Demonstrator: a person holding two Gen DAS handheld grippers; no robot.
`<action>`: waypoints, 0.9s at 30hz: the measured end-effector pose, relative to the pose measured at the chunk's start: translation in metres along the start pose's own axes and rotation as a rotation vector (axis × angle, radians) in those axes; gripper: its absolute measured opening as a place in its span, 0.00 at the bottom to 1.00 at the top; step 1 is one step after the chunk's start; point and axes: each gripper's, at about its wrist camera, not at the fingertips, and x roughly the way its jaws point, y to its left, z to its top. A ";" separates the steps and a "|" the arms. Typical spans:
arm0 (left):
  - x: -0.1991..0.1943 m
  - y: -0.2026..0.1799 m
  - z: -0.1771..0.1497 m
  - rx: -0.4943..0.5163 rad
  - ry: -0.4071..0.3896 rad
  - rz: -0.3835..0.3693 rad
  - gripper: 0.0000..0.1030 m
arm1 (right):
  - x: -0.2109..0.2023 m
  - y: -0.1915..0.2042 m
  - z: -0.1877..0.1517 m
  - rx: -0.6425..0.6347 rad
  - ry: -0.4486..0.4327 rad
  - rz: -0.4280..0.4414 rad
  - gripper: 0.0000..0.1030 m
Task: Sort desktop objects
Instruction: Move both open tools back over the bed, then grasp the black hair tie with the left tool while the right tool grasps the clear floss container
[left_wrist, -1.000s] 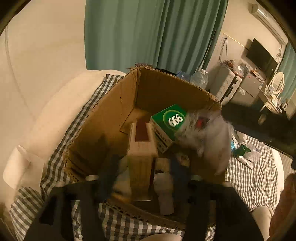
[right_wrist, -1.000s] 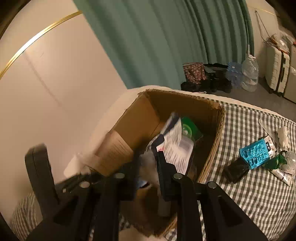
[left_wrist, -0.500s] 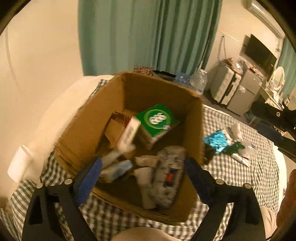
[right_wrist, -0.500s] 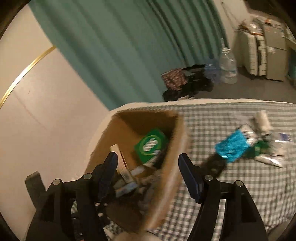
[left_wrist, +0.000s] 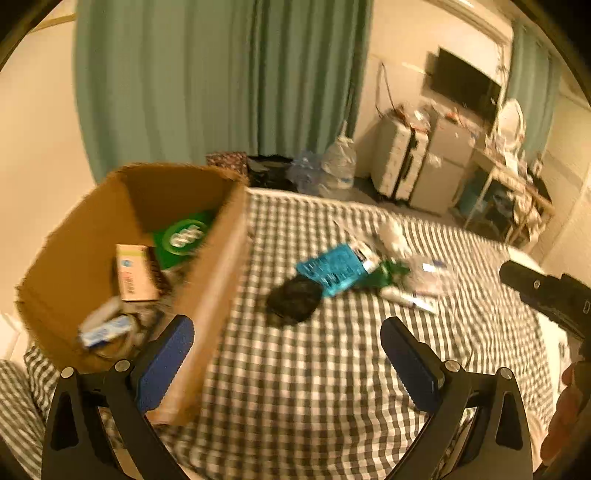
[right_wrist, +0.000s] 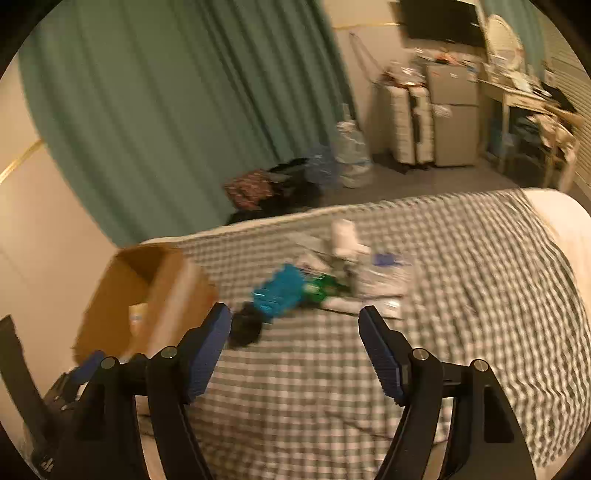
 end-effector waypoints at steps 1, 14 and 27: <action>0.007 -0.006 -0.002 0.017 0.013 0.002 1.00 | 0.003 -0.010 -0.002 0.014 0.002 -0.009 0.70; 0.098 -0.029 -0.024 0.039 0.114 0.043 1.00 | 0.065 -0.078 -0.019 0.087 0.027 -0.056 0.84; 0.160 -0.022 -0.011 0.067 0.077 0.083 1.00 | 0.136 -0.074 0.002 -0.058 0.007 -0.162 0.97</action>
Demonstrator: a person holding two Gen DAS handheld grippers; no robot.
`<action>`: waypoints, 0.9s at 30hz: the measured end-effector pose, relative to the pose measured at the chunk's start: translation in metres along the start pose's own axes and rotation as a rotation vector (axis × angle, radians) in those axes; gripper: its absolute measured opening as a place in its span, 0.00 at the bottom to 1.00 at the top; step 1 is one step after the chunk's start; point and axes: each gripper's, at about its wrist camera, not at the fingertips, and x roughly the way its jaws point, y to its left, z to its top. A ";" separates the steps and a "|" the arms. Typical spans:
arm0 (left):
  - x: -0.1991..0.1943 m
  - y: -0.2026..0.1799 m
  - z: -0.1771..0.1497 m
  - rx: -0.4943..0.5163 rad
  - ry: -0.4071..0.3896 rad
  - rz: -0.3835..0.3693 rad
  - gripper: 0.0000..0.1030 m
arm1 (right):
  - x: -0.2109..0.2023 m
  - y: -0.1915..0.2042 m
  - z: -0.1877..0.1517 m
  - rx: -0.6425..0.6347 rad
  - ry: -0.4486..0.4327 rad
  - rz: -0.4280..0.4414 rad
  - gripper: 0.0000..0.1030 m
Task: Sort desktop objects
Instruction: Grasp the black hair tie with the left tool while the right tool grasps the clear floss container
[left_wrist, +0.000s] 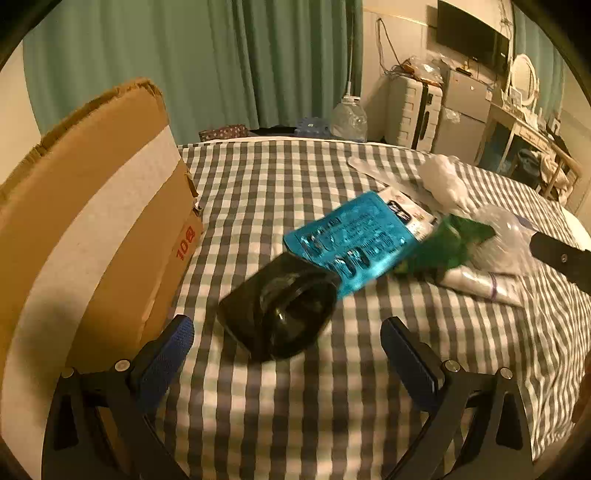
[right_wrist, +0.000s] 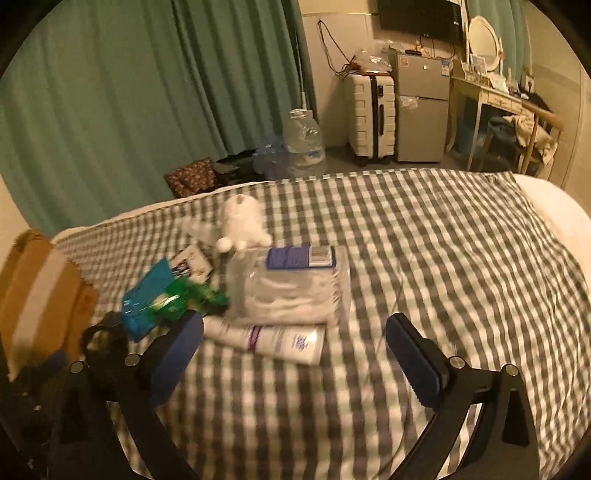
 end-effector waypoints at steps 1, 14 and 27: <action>0.004 0.002 0.001 -0.005 -0.002 -0.005 1.00 | 0.006 0.001 0.002 -0.004 0.005 0.003 0.97; 0.048 0.008 0.000 -0.045 0.039 -0.058 1.00 | 0.042 0.016 0.010 -0.055 0.015 -0.050 0.97; 0.036 0.023 -0.011 -0.040 0.036 -0.020 0.78 | 0.048 -0.002 0.008 0.005 0.040 -0.007 0.86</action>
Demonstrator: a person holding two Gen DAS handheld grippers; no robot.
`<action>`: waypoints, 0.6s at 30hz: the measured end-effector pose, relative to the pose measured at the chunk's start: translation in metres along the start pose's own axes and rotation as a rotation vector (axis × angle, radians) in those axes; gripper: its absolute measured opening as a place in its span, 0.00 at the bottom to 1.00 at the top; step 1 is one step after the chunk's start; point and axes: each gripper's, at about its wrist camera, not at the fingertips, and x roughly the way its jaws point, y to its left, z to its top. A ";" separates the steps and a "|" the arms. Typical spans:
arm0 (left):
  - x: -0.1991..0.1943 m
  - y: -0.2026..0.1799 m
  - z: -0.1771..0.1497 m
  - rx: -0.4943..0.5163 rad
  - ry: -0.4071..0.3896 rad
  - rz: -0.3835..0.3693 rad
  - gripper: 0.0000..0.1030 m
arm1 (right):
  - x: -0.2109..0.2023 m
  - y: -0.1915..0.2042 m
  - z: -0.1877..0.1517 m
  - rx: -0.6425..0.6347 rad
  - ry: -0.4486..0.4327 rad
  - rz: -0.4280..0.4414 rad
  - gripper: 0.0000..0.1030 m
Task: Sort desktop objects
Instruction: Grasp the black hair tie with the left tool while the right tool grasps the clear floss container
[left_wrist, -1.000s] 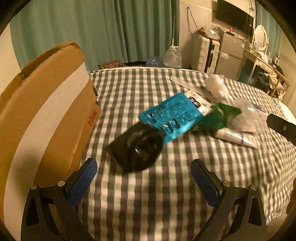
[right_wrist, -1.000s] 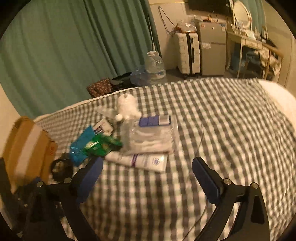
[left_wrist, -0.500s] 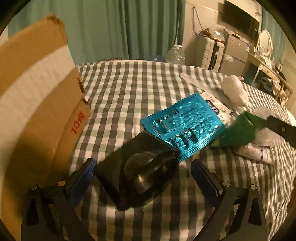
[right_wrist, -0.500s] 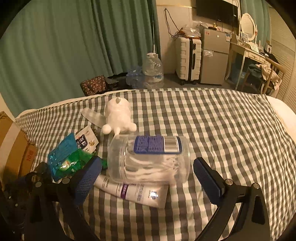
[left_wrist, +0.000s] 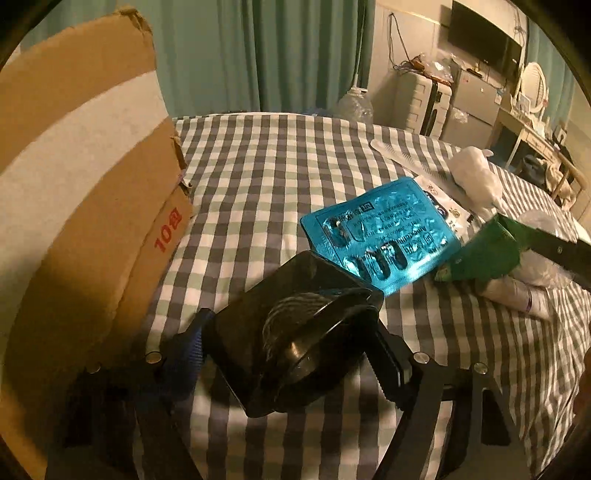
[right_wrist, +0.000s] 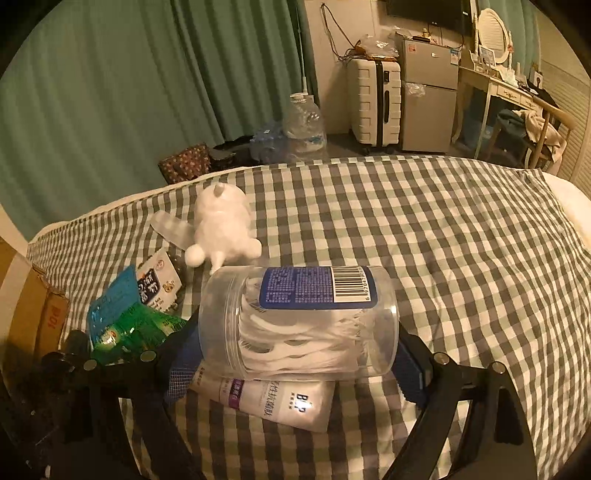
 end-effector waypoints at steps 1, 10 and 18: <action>-0.004 0.001 -0.001 -0.006 -0.002 -0.002 0.78 | -0.002 -0.001 0.000 0.010 -0.001 0.003 0.86; -0.066 -0.005 0.011 -0.042 -0.073 -0.064 0.78 | -0.055 -0.011 -0.012 0.064 -0.030 0.035 0.86; -0.143 -0.006 0.019 -0.021 -0.137 -0.109 0.78 | -0.121 -0.002 -0.015 0.063 -0.080 0.066 0.86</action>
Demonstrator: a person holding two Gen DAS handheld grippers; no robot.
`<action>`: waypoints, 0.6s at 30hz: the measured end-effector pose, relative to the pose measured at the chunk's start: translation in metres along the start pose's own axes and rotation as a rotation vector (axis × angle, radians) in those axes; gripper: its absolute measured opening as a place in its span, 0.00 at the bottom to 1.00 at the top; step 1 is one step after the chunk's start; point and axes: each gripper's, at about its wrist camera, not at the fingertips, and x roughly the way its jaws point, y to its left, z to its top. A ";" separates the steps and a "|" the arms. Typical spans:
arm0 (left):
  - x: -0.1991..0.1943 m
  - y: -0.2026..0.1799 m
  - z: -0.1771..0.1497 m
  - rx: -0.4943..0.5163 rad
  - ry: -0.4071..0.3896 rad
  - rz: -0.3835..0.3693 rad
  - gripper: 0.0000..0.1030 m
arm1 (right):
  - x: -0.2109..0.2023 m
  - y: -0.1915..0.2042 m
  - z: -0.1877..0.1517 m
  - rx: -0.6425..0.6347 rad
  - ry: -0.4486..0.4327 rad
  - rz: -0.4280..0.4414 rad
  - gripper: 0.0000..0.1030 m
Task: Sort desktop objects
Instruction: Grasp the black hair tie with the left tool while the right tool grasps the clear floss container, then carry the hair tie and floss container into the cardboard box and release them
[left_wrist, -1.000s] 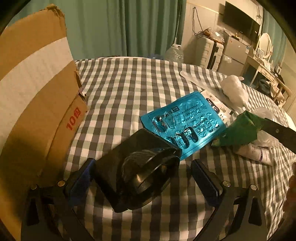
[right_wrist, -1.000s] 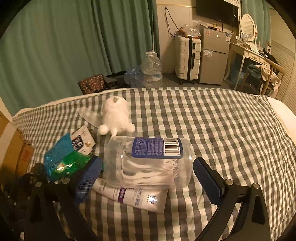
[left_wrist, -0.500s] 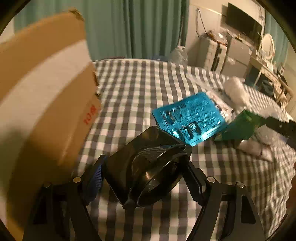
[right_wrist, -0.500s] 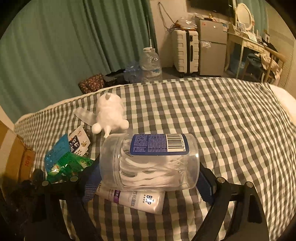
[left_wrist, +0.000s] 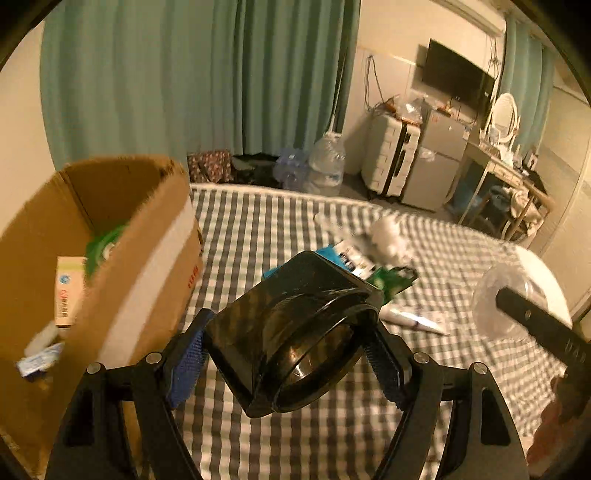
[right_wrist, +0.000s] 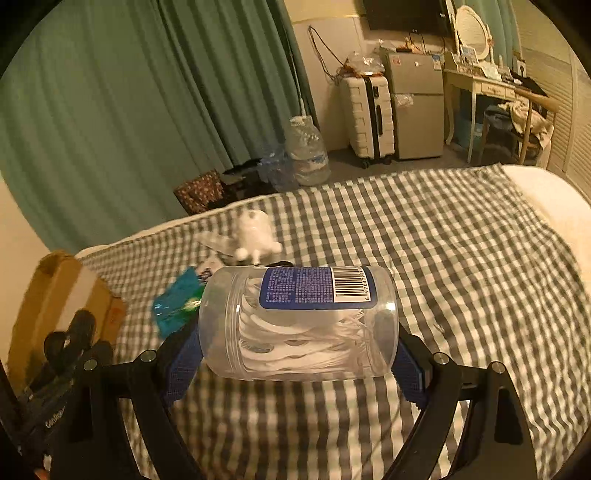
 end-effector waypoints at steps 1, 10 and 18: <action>-0.009 0.001 0.003 -0.004 -0.009 -0.005 0.78 | -0.010 0.004 -0.001 -0.003 -0.011 0.007 0.86; -0.086 0.008 0.025 -0.030 -0.101 -0.031 0.78 | -0.096 0.040 0.002 -0.045 -0.080 0.110 0.86; -0.136 0.008 0.035 0.024 -0.130 -0.003 0.78 | -0.146 0.075 -0.005 -0.119 -0.126 0.149 0.86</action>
